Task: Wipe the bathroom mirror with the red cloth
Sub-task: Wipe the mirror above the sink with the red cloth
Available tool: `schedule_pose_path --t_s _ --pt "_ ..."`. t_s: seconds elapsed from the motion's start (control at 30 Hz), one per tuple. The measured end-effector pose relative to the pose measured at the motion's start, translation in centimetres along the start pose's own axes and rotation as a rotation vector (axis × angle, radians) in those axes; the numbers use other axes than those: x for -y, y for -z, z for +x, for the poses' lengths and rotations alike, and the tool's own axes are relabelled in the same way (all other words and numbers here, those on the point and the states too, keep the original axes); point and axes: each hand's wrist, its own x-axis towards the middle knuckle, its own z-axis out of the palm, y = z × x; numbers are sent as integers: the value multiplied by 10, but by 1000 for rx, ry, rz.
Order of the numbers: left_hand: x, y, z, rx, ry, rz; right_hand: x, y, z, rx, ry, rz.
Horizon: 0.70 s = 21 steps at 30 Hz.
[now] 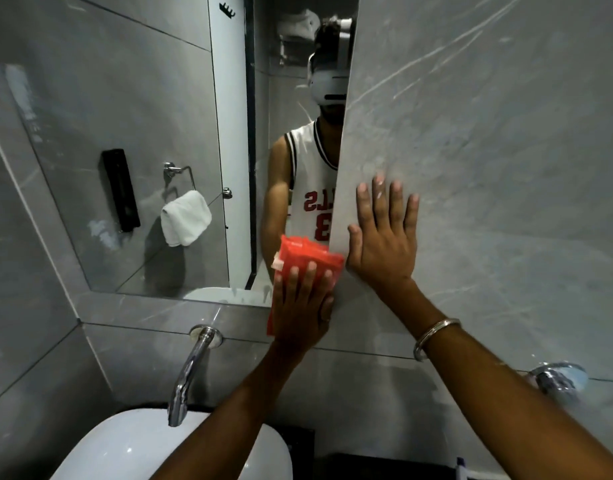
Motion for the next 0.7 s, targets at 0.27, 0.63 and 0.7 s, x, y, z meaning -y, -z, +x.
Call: schedule_pose_path --t_s 0.27,0.63,0.7 --pt "-11 20 31 58 85 -9 -10 26 4 34 61 142" --pt "-34 113 395 -117 21 135 -65 106 206 -147 9 219" --pt "-30 127 443 -145 6 162 -69 114 233 -167 5 230"
